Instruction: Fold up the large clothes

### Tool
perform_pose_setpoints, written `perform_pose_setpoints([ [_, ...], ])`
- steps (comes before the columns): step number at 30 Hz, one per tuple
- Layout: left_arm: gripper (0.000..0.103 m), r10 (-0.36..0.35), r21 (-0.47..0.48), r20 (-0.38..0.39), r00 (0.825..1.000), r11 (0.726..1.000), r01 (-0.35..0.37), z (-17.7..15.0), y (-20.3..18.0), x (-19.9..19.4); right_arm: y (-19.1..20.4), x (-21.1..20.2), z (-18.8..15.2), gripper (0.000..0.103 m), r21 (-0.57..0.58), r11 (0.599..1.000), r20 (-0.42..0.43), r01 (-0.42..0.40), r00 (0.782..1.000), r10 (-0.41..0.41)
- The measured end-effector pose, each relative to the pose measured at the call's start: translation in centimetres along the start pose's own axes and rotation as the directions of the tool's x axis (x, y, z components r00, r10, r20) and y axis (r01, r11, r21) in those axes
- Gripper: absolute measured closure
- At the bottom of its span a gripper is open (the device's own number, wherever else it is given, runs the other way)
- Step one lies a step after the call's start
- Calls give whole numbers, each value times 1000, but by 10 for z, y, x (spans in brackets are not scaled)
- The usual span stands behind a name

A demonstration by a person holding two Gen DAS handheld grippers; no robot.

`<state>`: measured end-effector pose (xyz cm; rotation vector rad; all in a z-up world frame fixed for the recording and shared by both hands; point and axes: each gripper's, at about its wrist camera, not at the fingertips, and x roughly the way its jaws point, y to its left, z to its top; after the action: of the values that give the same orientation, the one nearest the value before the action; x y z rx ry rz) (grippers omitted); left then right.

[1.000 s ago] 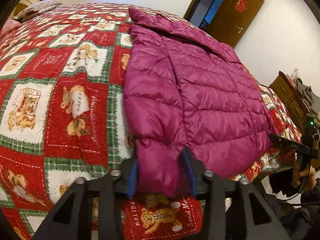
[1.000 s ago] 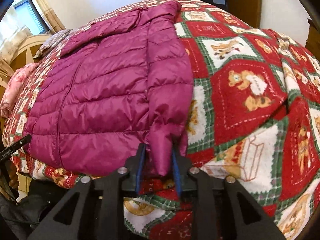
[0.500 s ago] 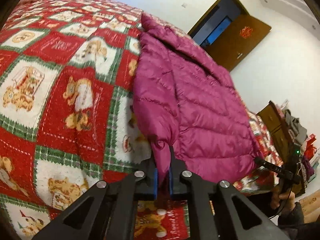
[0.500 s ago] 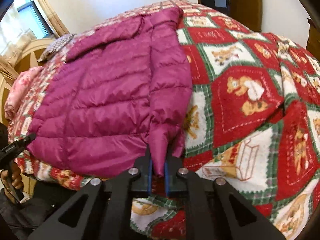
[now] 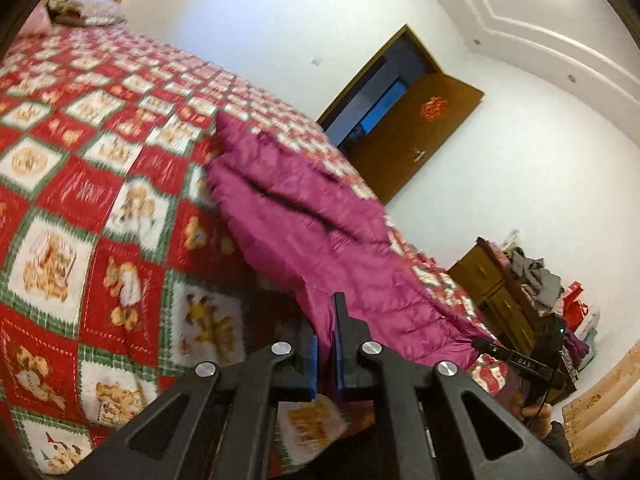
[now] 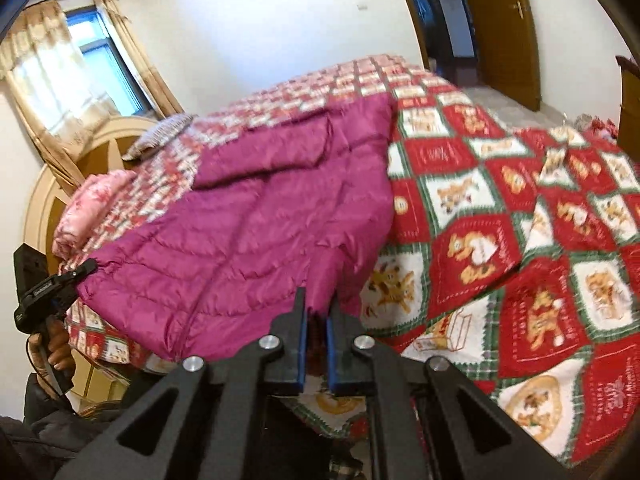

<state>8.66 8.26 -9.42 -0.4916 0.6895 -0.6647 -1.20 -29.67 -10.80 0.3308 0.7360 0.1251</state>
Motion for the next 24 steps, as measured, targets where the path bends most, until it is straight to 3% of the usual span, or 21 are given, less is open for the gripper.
perform_pose_setpoints([
  [7, 98, -38, 109, 79, 996, 994, 29, 10, -43, -30, 12, -56, 8, 95, -39, 999, 146, -12, 989, 18],
  [12, 98, -68, 151, 84, 994, 987, 55, 13, -63, -37, 11, -92, 5, 95, -54, 998, 228, -10, 973, 22],
  [16, 98, -20, 214, 91, 996, 977, 0, 9, -76, -35, 8, -87, 1, 90, -67, 996, 216, 53, 976, -37],
  [18, 98, -19, 210, 88, 996, 978, 0, 8, -75, -34, 0, -69, 0, 90, -36, 999, 157, -7, 987, 12],
  [20, 98, -5, 200, 95, 995, 980, -14, 9, -69, -34, -5, -51, -2, 82, -11, 999, 96, -33, 995, 34],
  [22, 98, 18, 181, 107, 994, 983, -38, 10, -61, -36, -4, -30, -10, 46, 7, 1000, 23, -29, 999, 29],
  [24, 98, 24, 156, 113, 993, 987, -41, 11, -54, -39, -4, -10, -19, 34, 12, 1000, -34, -24, 999, 25],
])
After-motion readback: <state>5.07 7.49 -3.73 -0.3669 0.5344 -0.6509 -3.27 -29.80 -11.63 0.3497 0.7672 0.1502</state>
